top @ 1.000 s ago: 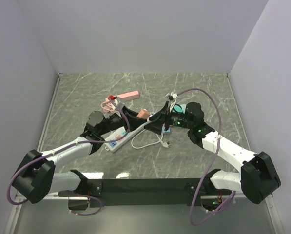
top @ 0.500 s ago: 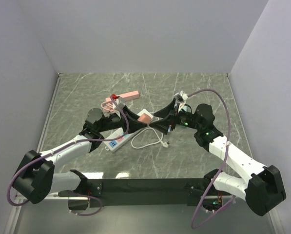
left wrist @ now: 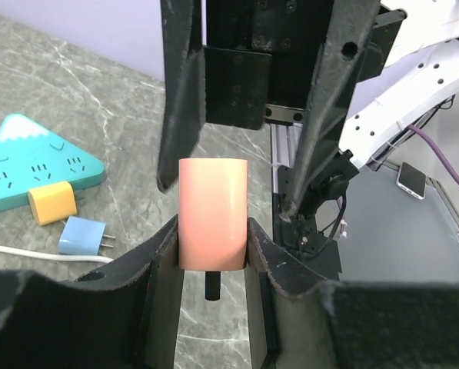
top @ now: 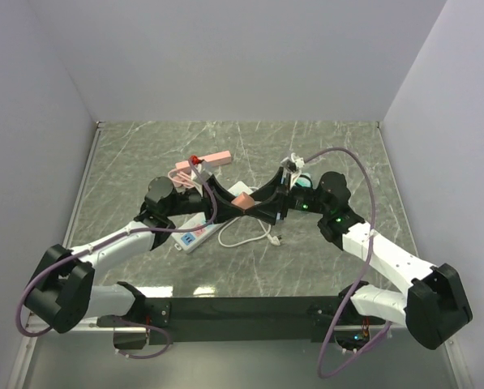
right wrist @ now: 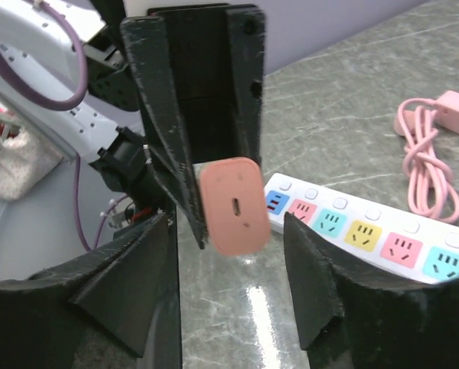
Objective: Insert the plug
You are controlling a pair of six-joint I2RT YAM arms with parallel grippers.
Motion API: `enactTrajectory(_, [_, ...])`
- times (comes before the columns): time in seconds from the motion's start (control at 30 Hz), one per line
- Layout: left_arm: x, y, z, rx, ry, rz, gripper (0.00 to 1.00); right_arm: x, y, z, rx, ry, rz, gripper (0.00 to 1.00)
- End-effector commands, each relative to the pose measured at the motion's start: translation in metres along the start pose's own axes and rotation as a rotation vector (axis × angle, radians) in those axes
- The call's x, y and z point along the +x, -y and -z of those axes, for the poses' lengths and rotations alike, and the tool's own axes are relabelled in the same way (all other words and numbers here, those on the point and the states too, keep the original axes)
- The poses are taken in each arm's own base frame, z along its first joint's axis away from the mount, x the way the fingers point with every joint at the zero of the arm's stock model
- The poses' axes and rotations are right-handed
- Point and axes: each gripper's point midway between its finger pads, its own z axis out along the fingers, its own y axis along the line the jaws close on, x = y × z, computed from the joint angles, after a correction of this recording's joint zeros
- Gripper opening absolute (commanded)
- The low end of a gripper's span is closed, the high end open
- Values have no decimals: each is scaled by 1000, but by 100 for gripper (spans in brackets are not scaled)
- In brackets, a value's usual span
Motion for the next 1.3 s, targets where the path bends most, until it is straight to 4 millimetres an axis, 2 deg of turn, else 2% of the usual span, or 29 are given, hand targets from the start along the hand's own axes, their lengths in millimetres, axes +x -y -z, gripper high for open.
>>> enactTrajectory(0.0, [-16,7,-5,46,18,-38,1,-20,-17,-11,-83,30,69,65])
enactTrajectory(0.13, [-14,2,-5,18,6,-34,1,-18,-20,-14,-94,29,71,52])
enactTrajectory(0.2, [-13,0,-5,10,6,-33,1,-18,-20,-14,-96,29,73,41])
enactTrajectory(0.23, [-14,0,-5,11,7,-36,1,-17,-20,-15,-96,27,73,32])
enactTrajectory(0.47, [-10,-8,-7,-22,-2,-22,1,-16,-18,-15,-81,26,75,9])
enactTrajectory(0.53, [-10,-14,-7,-58,0,-20,12,-17,-17,-13,-62,40,81,0])
enactTrajectory(0.6, [-9,-22,-5,-108,0,-19,28,-19,-12,-12,-28,53,90,0])
enactTrajectory(0.67, [-10,-23,-3,-129,2,-27,35,-22,-12,-9,-7,62,106,0])
enactTrajectory(0.7, [-9,-27,-3,-153,1,-26,46,-23,-12,-9,-2,68,111,0])
enactTrajectory(0.8, [-10,-29,-1,-177,2,-40,60,-33,-11,-6,35,85,121,0])
enactTrajectory(0.87, [-10,-31,1,-206,3,-45,64,-37,-6,-5,77,82,122,0])
enactTrajectory(0.9, [-9,-32,3,-218,3,-45,76,-38,-6,-4,85,83,127,0])
enactTrajectory(1.07, [-10,-44,14,-341,8,-56,80,-42,1,-2,136,87,133,0])
enactTrajectory(1.27, [-9,-46,26,-409,21,-68,83,-50,11,-3,181,91,132,0])
